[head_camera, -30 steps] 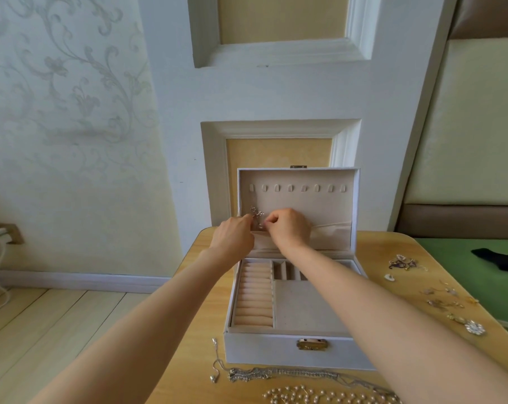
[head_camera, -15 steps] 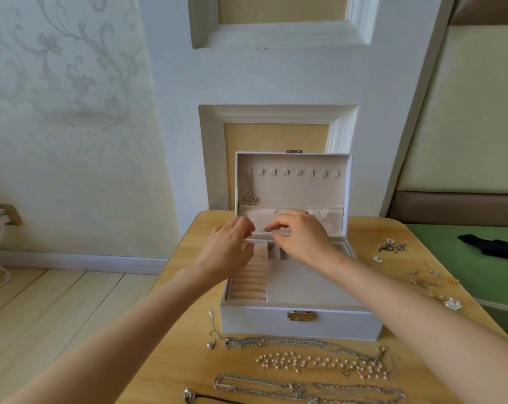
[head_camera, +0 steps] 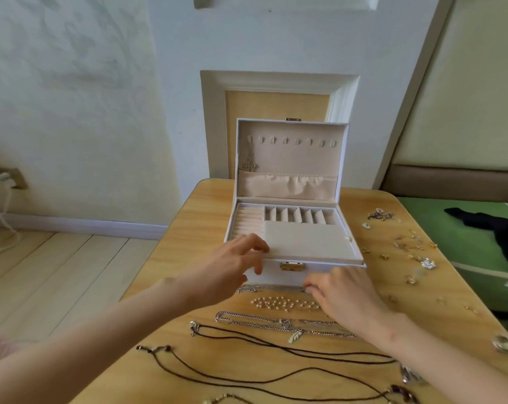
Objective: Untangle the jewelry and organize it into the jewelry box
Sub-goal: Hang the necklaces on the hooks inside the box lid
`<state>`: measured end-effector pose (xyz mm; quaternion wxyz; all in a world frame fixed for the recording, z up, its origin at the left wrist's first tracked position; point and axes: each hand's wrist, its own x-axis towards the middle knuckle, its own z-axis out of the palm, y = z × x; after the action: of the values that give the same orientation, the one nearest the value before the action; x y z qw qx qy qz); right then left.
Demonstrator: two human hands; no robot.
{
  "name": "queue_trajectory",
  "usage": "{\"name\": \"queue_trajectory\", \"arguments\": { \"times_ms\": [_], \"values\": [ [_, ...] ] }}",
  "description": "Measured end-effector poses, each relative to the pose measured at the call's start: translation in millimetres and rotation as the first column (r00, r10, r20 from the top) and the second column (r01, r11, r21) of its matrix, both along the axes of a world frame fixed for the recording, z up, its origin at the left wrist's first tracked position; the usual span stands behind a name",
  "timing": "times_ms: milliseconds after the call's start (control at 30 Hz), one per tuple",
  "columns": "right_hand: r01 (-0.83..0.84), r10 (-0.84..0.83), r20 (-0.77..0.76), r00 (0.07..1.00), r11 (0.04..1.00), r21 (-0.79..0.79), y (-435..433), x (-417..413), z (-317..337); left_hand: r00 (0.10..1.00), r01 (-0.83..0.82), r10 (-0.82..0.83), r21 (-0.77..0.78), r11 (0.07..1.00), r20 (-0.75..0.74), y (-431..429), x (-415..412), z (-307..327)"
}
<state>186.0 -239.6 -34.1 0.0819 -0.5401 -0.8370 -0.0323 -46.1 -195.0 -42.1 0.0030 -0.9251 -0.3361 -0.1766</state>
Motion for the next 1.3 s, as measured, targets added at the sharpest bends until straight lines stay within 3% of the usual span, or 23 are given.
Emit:
{"name": "queue_trajectory", "arguments": {
  "times_ms": [200,600,700,800,900,967,1100,1300],
  "values": [
    [0.019,-0.024,0.050,0.998,0.994,0.107,7,-2,-17,0.990,-0.013,0.042,0.216,0.976,-0.131,-8,6,-6],
    [0.003,-0.002,0.090,0.996,1.000,-0.008,11,-7,-9,0.996,-0.042,0.061,0.238,0.970,-0.071,-8,21,-8],
    [0.009,-0.009,-0.004,1.000,0.999,-0.032,7,-1,0,1.000,-0.025,0.028,0.234,0.972,-0.011,-9,26,-4],
    [-0.008,-0.010,-0.193,0.981,0.996,-0.092,5,4,18,0.992,0.011,-0.024,0.106,0.994,0.125,-6,33,8],
    [-0.051,-0.053,-0.494,0.868,0.979,-0.196,12,7,39,0.958,0.014,0.020,-0.118,0.993,0.286,-4,49,23],
    [-0.093,-0.094,-0.633,0.768,0.962,-0.256,19,10,53,0.947,0.017,0.055,-0.220,0.975,0.316,0,59,32],
    [-0.149,-0.116,-0.749,0.652,0.950,-0.276,32,11,73,0.912,0.023,0.135,-0.377,0.926,0.388,15,68,50],
    [-0.208,-0.199,-0.861,0.468,0.922,-0.326,50,7,76,0.869,0.055,0.187,-0.464,0.884,0.458,34,58,69]
  ]
}}
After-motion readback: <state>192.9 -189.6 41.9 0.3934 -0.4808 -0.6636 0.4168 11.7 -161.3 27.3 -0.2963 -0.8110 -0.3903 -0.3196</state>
